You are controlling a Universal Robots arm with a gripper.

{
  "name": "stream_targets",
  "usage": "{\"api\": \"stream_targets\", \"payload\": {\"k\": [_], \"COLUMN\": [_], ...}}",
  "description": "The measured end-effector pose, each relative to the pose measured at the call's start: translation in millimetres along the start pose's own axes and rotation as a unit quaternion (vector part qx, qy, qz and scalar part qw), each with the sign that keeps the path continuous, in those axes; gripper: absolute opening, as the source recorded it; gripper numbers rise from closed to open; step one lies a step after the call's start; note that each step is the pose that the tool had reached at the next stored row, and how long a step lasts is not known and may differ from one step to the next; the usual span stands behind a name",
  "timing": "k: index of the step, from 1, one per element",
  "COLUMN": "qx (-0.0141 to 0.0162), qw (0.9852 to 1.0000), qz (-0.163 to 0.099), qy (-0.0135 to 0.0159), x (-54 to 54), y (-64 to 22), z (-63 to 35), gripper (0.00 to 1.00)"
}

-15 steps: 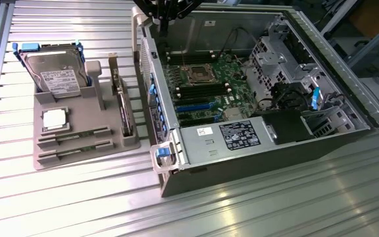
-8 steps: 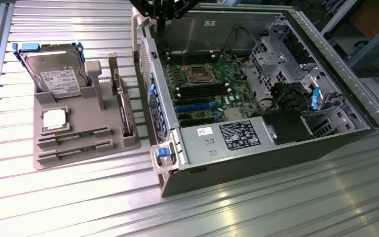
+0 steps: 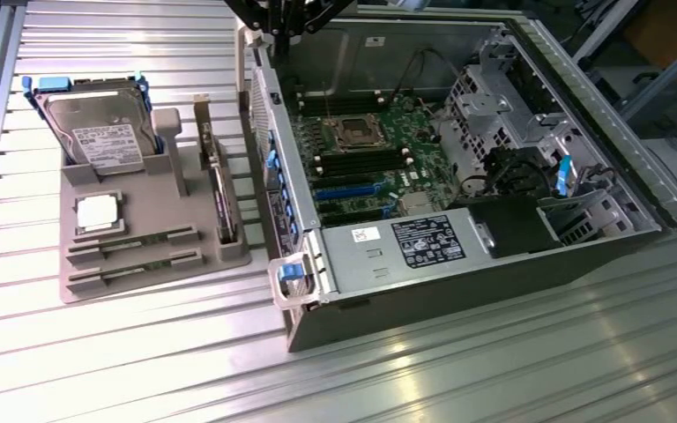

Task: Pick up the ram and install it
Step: 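Reach for the ram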

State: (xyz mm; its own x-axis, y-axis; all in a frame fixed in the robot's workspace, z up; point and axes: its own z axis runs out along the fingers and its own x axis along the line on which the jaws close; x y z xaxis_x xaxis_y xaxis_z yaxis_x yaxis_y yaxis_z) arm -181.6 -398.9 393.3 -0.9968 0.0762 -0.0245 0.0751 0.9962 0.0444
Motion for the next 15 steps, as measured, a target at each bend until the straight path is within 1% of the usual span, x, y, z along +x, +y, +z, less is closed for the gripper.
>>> {"api": "stream_targets", "payload": {"k": [15], "qx": [0.0000], "qw": [1.0000], "qz": [0.000], "qy": [0.0000], "x": [8.2], "y": [-0.6], "z": [-0.3], "gripper": [0.11]}}
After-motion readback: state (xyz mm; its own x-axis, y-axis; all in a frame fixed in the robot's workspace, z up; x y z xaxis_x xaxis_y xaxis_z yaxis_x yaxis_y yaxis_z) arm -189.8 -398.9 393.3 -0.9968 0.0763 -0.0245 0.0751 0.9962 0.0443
